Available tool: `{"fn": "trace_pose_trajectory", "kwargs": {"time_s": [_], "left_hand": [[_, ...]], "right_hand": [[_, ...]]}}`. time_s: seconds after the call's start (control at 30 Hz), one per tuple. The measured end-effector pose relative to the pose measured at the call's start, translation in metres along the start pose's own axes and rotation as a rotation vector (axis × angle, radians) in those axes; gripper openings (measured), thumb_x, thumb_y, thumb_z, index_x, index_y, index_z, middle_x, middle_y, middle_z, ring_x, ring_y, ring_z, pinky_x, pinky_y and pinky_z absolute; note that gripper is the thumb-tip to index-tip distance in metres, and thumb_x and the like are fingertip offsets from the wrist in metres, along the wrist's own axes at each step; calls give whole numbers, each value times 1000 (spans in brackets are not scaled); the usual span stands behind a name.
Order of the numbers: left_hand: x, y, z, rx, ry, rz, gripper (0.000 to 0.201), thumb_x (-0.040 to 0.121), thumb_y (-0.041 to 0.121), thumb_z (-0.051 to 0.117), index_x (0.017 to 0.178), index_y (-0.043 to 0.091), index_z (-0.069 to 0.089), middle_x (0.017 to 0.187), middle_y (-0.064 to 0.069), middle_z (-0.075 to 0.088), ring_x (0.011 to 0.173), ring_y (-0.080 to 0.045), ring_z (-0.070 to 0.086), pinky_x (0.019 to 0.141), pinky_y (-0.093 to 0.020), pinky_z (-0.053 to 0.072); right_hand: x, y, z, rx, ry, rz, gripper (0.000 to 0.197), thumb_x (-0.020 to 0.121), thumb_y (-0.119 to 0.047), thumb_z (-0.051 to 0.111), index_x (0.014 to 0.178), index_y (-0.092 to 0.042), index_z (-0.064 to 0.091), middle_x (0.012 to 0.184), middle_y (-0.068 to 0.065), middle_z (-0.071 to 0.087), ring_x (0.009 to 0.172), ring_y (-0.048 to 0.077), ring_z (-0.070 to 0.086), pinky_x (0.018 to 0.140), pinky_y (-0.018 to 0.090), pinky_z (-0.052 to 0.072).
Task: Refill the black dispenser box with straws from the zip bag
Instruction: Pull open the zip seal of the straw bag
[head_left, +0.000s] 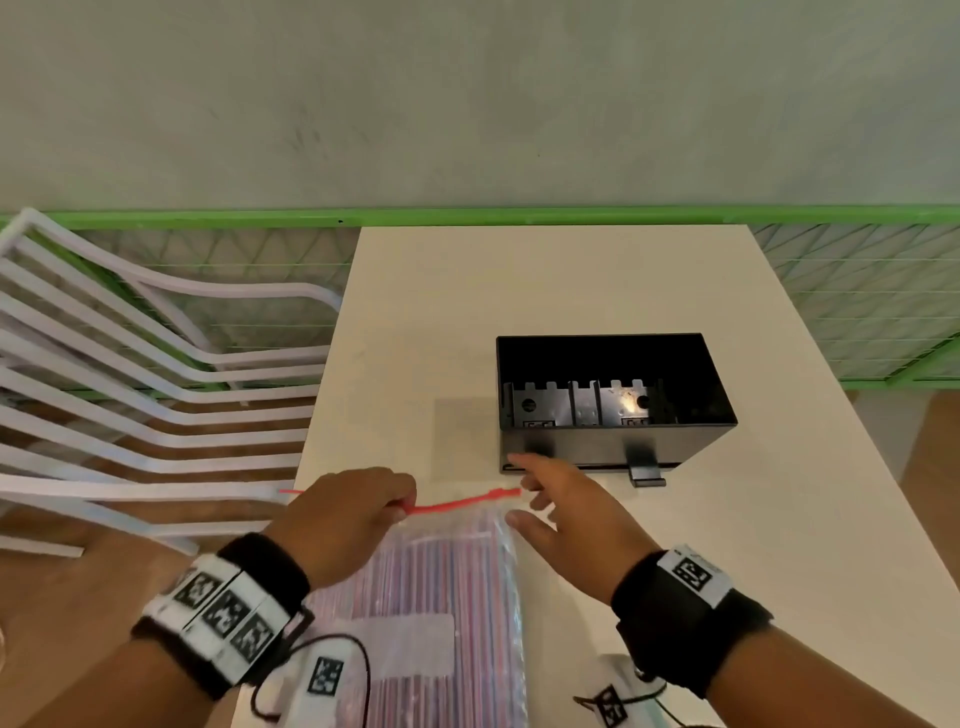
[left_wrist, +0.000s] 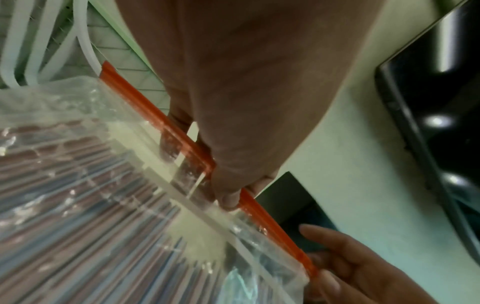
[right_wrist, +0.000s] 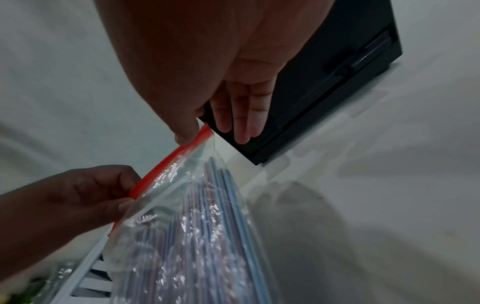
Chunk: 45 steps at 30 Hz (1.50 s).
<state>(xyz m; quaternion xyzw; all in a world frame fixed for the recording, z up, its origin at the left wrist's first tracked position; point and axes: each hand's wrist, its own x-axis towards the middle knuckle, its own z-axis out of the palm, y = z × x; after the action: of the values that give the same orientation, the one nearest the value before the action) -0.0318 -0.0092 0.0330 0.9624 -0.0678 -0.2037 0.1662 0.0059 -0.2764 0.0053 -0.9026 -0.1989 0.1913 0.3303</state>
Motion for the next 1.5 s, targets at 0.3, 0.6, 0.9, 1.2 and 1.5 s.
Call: {"fn": "trace_pose_trajectory", "kwargs": {"time_s": [0.3,0.6,0.9,1.2,1.5], "left_hand": [[-45,37,-21,-85,184,72,12,100,31,48,90,34,55,74,8,63,69,-12,58,60,-27,47],[-21,99,-49,-41,268,171,12,102,31,46,97,37,55,73,10,57,65,-10,53,54,-21,37],[3,175,-54,-23,237,405,18,96,44,51,111,34,57,95,14,55,90,-9,51,77,-32,47],[14,210,-53,-41,325,471,19,97,37,55,88,21,62,73,11,51,66,-8,45,56,-21,31],[5,213,-57,93,310,420,24,100,38,44,95,22,61,84,10,54,80,-15,53,68,-29,39]], "right_hand": [[-19,-25,-37,211,153,-84,13,89,-26,74,99,-35,73,88,-15,71,86,1,66,72,9,50],[-58,-7,-97,337,346,-108,34,83,-9,79,88,-41,71,90,-16,74,82,9,71,75,17,57],[-78,7,-112,353,412,-142,26,81,-3,80,81,-28,72,80,-7,72,75,12,68,70,19,55],[-89,-1,-132,330,412,-229,18,81,-12,82,80,-26,71,80,-5,73,73,14,70,70,24,59],[-97,4,-137,321,415,-199,29,83,-4,79,89,-32,77,89,-10,77,83,11,74,77,29,62]]}}
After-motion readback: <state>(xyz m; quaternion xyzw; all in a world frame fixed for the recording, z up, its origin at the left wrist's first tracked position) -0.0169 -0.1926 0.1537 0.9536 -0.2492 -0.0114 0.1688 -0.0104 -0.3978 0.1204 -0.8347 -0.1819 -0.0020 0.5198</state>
